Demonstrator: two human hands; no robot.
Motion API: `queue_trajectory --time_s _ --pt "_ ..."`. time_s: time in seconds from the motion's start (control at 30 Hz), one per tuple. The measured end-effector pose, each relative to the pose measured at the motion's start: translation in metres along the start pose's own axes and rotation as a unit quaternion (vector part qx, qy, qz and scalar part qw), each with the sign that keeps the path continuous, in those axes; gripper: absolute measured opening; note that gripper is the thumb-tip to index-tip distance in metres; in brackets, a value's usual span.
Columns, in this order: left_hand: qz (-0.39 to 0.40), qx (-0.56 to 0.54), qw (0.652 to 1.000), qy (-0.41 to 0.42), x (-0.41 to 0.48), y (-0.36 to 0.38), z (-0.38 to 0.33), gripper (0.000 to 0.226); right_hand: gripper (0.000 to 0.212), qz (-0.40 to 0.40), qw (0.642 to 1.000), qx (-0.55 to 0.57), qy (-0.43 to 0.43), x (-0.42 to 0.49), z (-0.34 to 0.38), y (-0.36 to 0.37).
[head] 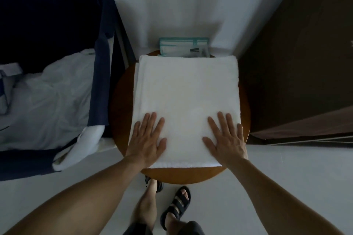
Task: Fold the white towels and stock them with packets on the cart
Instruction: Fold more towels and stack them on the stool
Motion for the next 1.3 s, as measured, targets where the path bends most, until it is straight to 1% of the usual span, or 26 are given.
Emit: queue_trajectory --time_s 0.07,0.13,0.23,0.37,0.43,0.5,0.57,0.63,0.7,0.73,0.83,0.9,0.97,1.07,1.2,1.3 --pt "0.017 -0.004 1.000 0.001 -0.004 -0.016 0.000 0.076 0.074 0.007 1.000 -0.009 0.002 -0.001 0.003 -0.012" --pt "0.009 -0.013 1.000 -0.001 -0.006 -0.041 0.000 0.079 0.078 0.003 1.000 -0.011 0.004 0.004 0.013 -0.031" --pt "-0.046 -0.030 0.998 -0.005 -0.001 -0.099 0.008 0.078 0.082 -0.051 0.998 0.036 -0.013 0.020 0.052 -0.079" --pt "-0.138 -0.078 0.987 -0.016 -0.002 -0.173 0.047 0.077 0.079 -0.098 0.989 0.070 -0.082 0.047 0.131 -0.151" --pt "-0.158 -0.079 0.983 -0.044 -0.004 -0.194 0.088 0.079 0.078 -0.131 0.980 0.089 -0.124 0.061 0.175 -0.187" --pt "-0.159 -0.067 0.982 -0.080 -0.005 -0.203 0.143 0.084 0.075 -0.155 0.968 0.103 -0.168 0.077 0.222 -0.214" --pt "-0.144 -0.059 0.981 -0.115 -0.006 -0.200 0.205 0.088 0.075 -0.152 0.963 0.098 -0.201 0.098 0.269 -0.225" --pt "-0.116 -0.049 0.981 -0.148 -0.007 -0.190 0.266 0.080 0.075 -0.143 0.961 0.089 -0.220 0.122 0.317 -0.225" --pt "-0.073 -0.046 0.981 -0.172 -0.005 -0.172 0.320 0.073 0.076 -0.121 0.961 0.092 -0.232 0.145 0.365 -0.214" --pt "-0.059 -0.050 0.980 -0.182 -0.004 -0.164 0.345 0.077 0.077 -0.097 0.963 0.089 -0.236 0.158 0.388 -0.203" --pt "-0.038 -0.059 0.976 -0.204 0.006 -0.135 0.411 0.097 0.079 -0.017 0.970 0.066 -0.234 0.197 0.450 -0.159" --pt "-0.020 -0.075 0.975 -0.210 0.014 -0.112 0.449 0.100 0.079 0.038 0.972 0.051 -0.226 0.225 0.480 -0.124" --pt "0.000 -0.098 0.973 -0.210 0.021 -0.089 0.480 0.096 0.082 0.089 0.972 0.036 -0.213 0.249 0.501 -0.085" --pt "0.024 -0.112 0.970 -0.214 0.036 -0.049 0.515 0.084 0.086 0.141 0.972 0.024 -0.188 0.283 0.521 -0.031" --pt "0.063 -0.121 0.971 -0.195 0.063 0.006 0.539 0.084 0.090 0.182 0.967 0.012 -0.176 0.323 0.541 0.031" --pt "0.088 -0.141 0.971 -0.175 0.080 0.045 0.543 0.084 0.090 0.190 0.964 -0.015 -0.186 0.347 0.554 0.068"
Point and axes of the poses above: each hand's wrist, its own x-axis towards the middle knuckle, its own y-axis out of the palm, z = x × y, the point moved 6 cm from there along x, towards the middle knuckle, and after that the axes turned 2 degrees about -z, right-handed, at the moved point
